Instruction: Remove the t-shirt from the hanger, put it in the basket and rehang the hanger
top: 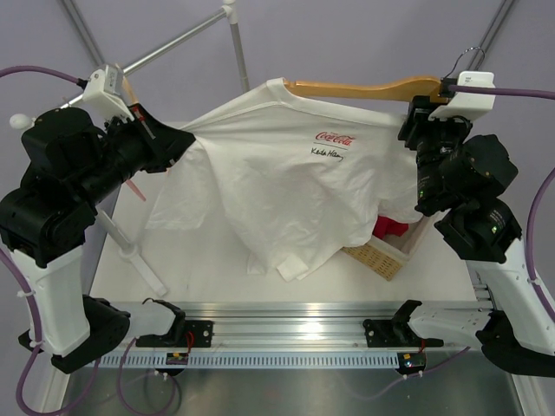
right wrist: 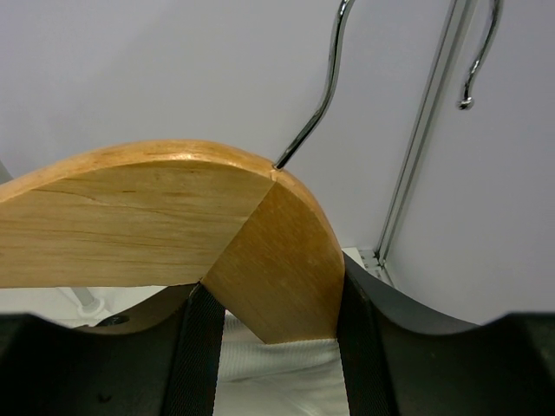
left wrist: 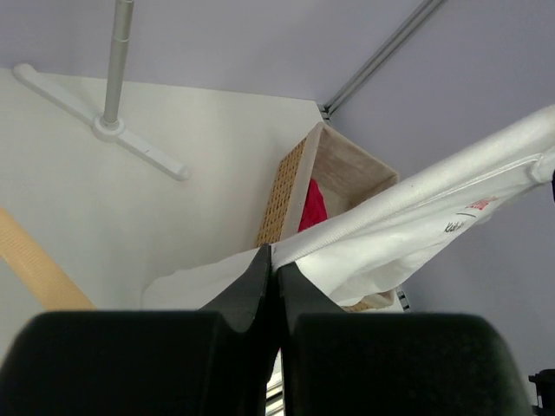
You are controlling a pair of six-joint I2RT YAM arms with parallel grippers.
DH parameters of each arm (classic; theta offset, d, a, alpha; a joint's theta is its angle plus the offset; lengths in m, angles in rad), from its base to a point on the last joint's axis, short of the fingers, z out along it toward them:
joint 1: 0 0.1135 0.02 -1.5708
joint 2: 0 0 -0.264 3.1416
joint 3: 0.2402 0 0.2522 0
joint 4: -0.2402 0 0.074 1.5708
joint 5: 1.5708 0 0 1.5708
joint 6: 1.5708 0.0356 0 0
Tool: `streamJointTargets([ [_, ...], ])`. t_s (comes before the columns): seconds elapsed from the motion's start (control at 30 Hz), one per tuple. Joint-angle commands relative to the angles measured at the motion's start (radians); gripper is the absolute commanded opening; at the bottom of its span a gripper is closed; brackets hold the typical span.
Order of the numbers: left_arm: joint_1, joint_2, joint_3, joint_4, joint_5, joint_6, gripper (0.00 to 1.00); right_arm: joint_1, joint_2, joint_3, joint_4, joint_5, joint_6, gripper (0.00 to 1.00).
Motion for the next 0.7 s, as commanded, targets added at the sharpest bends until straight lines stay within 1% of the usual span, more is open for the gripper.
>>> streamJointTargets([
  [0.0,0.032,-0.039,0.024,-0.134,-0.281,0.037,0.0,-0.077,-0.088,0.105,0.274,0.325,0.023,0.0],
  [0.13,0.032,-0.016,0.054,-0.186,-0.308,0.036,0.0,-0.077,-0.074,0.126,0.277,0.33,0.021,0.0],
  [0.23,0.032,-0.026,0.025,-0.18,-0.288,0.03,0.0,-0.077,-0.063,0.141,0.271,0.327,0.017,0.0],
  [0.37,0.032,-0.052,-0.006,-0.162,-0.298,0.036,0.0,-0.077,-0.058,0.145,0.283,0.333,0.012,0.0],
  [0.57,0.032,-0.04,-0.009,-0.222,-0.328,0.04,0.0,-0.083,-0.055,0.137,0.303,0.337,0.0,0.0],
  [0.67,0.032,-0.03,-0.011,-0.249,-0.337,0.031,0.0,-0.094,-0.052,0.143,0.342,0.338,-0.009,0.0],
])
